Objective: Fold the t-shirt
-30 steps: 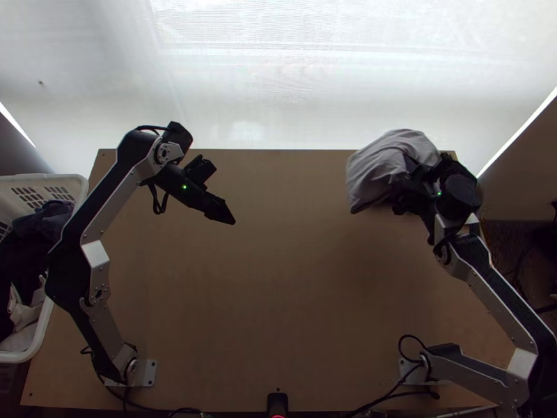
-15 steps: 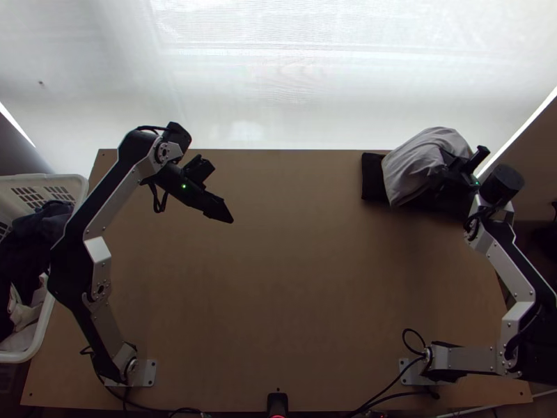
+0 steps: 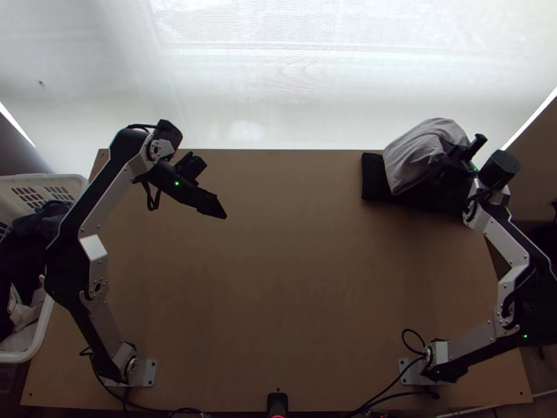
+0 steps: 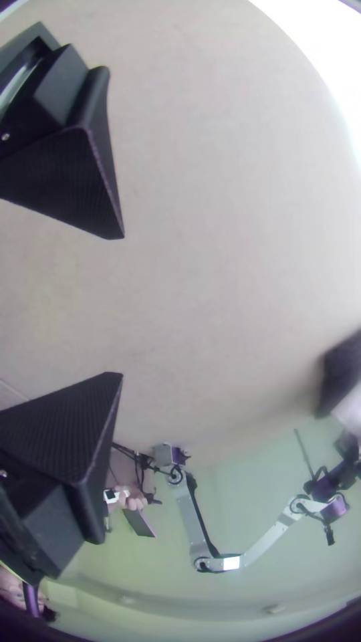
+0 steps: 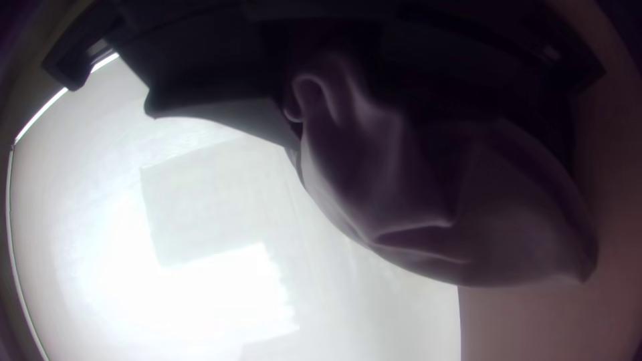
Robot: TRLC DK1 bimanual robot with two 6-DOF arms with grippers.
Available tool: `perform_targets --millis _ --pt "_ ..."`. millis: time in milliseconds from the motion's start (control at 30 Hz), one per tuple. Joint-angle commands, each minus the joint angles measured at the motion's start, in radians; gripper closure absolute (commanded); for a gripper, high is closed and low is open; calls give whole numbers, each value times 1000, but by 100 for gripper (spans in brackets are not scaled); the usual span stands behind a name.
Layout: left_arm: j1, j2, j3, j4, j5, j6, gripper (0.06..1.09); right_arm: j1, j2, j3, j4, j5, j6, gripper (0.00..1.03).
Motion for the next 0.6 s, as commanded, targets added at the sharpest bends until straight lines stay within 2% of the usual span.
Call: perform_targets --millis 0,267,567 --pt "21 -2 -3 0 -7 1 12 -39 75 34 21 -13 18 100" --pt "15 9 23 0 -44 -9 12 -59 104 11 70 -34 56 100" --pt "18 17 26 0 -50 -12 12 5 50 -20 98 -34 73 100"
